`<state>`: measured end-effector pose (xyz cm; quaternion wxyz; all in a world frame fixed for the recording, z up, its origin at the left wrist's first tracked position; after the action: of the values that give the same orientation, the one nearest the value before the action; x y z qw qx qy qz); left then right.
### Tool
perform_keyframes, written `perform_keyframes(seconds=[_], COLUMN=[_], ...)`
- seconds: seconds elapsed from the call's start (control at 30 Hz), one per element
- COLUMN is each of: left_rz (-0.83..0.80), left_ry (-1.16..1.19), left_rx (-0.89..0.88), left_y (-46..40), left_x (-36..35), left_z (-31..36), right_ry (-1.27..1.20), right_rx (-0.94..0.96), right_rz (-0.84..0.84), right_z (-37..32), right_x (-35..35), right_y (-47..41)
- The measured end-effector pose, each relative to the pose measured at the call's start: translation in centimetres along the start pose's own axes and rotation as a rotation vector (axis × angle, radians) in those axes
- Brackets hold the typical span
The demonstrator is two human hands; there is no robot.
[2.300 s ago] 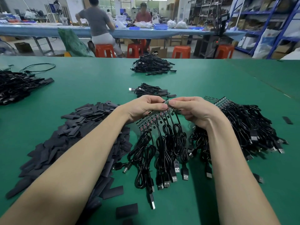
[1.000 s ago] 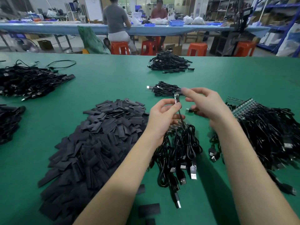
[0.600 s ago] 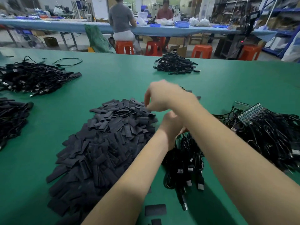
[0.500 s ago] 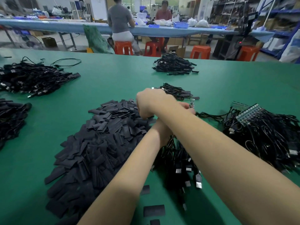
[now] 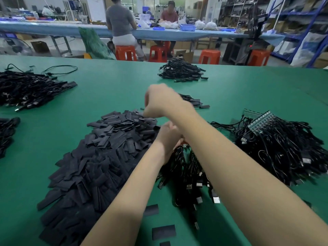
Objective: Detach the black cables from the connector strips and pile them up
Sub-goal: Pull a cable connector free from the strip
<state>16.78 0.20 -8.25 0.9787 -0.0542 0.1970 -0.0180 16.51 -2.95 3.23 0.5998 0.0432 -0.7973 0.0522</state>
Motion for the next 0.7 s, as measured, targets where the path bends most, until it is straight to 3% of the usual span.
perform_keyframes(seconds=[0.13,0.23,0.37,0.57,0.7], left_rz=[-0.047,-0.083,-0.135,-0.172,-0.14], left_ry=[-0.032,-0.072,-0.144,-0.186,-0.121], left_rx=[-0.014,-0.028,-0.011,-0.044,-0.033], left_y=[0.1,-0.1,-0.2,0.1,0.2], left_x=[0.2,0.6,1.2,1.0,1.1], left_z=[0.4,1.1,1.7,1.4,1.6], right_ry=[-0.547,-1.002,-1.367,-1.628,-1.663], right_rx=[-0.071,-0.16,-0.303,-0.235,-0.201], right_rz=[0.13,0.062,-0.01,-0.044,-0.013], right_z=[7.1,12.6,16.3,16.3,16.4], right_x=[3.1,2.0,-1.0,-2.6,-2.8], right_y=[2.5,4.9,6.1,6.1,6.3])
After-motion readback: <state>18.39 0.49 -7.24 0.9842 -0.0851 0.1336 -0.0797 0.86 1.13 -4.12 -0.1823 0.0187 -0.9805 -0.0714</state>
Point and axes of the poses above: each hand's wrist, its own y-axis away from the middle knuckle, its own x-axis out of the back of the hand, z = x × y, the point moved 3 cm from there along -y, towards the middle knuckle, and after that the axes turned 15 degrees about -x, right-handed, at the moved point
